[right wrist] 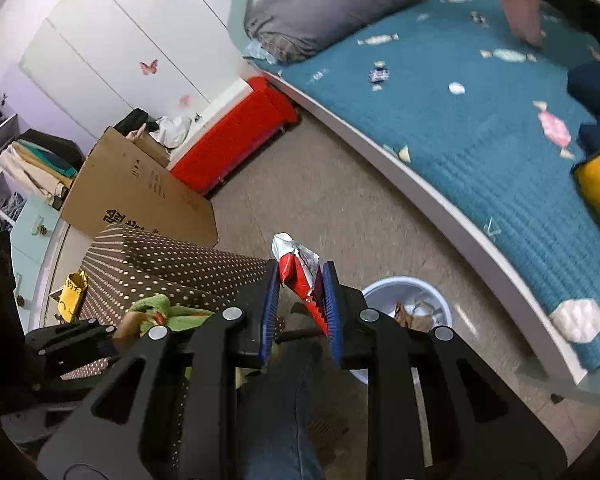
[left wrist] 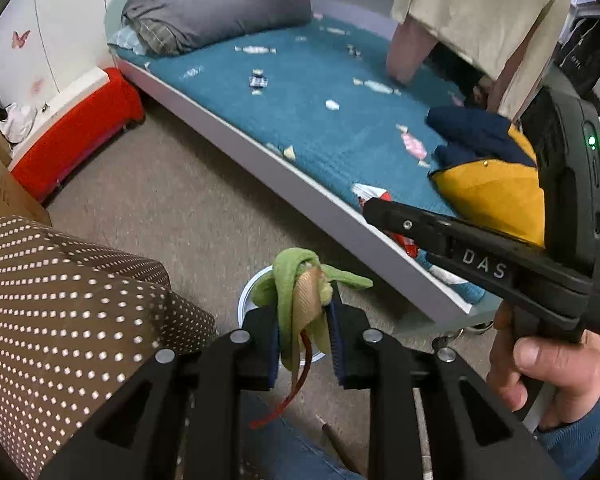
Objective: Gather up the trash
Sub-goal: 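Open both grippers over the grey bin to drop both items, then move both grippers back up over the table, then grasp the dark snack wrapper with the left gripper while the right gripper grasps the yellow bag, then lift the snack wrapper with the left gripper while the right gripper lifts the yellow bag, then carry the snack wrapper and yellow bag with both grippers down to the grey bin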
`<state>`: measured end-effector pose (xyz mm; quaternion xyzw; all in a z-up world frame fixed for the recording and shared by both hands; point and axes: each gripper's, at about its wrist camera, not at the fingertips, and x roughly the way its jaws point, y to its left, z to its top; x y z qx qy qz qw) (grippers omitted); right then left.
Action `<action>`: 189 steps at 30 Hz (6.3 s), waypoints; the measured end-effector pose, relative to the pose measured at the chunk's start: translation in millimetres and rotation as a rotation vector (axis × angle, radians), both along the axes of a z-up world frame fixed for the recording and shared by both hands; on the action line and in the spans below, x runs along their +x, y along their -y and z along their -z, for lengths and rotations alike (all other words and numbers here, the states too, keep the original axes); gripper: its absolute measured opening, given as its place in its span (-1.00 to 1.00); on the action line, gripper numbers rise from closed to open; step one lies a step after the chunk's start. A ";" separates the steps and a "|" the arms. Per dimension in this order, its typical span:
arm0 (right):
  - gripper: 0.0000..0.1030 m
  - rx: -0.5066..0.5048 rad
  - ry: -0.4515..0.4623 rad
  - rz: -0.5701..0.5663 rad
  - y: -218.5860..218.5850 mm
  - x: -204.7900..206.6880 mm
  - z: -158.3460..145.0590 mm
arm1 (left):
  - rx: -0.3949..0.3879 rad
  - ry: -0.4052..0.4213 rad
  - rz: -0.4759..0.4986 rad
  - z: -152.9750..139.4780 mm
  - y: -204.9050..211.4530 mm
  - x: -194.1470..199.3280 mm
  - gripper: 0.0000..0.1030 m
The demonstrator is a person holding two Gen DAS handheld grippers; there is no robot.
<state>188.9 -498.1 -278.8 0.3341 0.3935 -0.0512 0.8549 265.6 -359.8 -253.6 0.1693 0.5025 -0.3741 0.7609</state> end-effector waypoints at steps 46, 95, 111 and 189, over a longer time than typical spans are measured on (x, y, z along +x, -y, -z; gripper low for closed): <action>0.88 -0.255 0.058 -0.037 -115.1 10.7 -128.6 | -0.331 0.276 -0.274 -126.7 -167.7 -13.0 0.83; 0.88 -0.356 0.006 -0.499 -379.3 132.9 -91.1 | -0.056 0.362 -0.407 -25.3 -437.6 107.5 0.41; 0.88 -0.415 0.043 -0.555 -439.2 159.5 -80.9 | -0.136 0.293 -0.496 -23.0 -460.6 69.5 -0.34; -0.21 -0.228 0.124 -0.229 -184.0 64.7 -115.1 | -0.209 0.267 -0.146 -57.9 -290.1 20.8 0.00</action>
